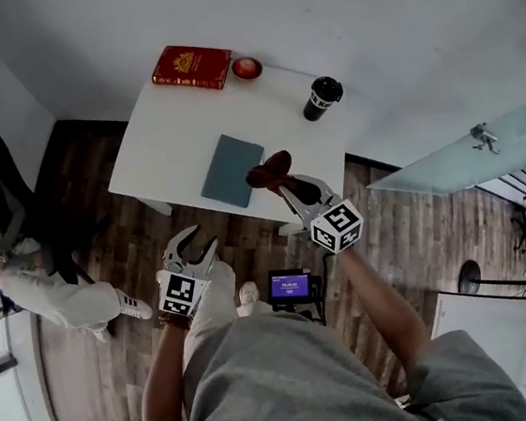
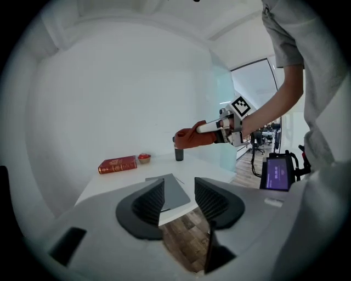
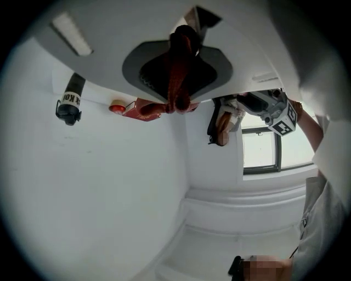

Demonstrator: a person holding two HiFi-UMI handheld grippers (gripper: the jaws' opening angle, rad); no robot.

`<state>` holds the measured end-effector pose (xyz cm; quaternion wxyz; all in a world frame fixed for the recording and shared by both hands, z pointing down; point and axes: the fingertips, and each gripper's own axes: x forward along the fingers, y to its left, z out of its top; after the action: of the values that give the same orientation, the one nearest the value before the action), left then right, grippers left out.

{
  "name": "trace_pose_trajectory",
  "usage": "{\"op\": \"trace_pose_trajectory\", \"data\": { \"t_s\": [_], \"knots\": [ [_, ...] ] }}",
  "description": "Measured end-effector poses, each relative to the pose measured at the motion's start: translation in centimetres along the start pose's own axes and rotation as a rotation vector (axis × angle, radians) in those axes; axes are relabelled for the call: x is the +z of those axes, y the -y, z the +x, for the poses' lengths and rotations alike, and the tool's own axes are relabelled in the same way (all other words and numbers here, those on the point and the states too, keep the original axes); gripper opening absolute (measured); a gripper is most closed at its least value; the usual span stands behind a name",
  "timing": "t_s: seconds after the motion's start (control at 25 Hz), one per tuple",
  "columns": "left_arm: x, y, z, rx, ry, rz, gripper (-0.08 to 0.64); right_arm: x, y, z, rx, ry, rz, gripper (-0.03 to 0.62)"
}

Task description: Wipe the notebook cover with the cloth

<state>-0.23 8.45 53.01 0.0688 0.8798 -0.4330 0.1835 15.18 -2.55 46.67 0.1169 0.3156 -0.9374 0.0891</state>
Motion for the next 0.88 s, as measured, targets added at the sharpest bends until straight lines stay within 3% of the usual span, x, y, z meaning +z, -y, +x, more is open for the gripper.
{"op": "trace_pose_trajectory", "data": {
  "t_s": [0.4,0.64,0.88],
  "knots": [
    [-6.4,-6.9,7.8,-0.132,-0.089,-0.033,0.24,-0.7,6.2,12.7,-0.071,-0.197,-0.043,0.067],
    [-10.5,-8.4,10.6,-0.213,-0.197,-0.032,0.253,-4.3,8.2,19.8,-0.067,-0.278,-0.074,0.067],
    [-11.1,-9.2,13.6,-0.255,-0.231,-0.033,0.263,-8.7,10.8,23.6,-0.074,-0.372,-0.05,0.067]
  ]
}}
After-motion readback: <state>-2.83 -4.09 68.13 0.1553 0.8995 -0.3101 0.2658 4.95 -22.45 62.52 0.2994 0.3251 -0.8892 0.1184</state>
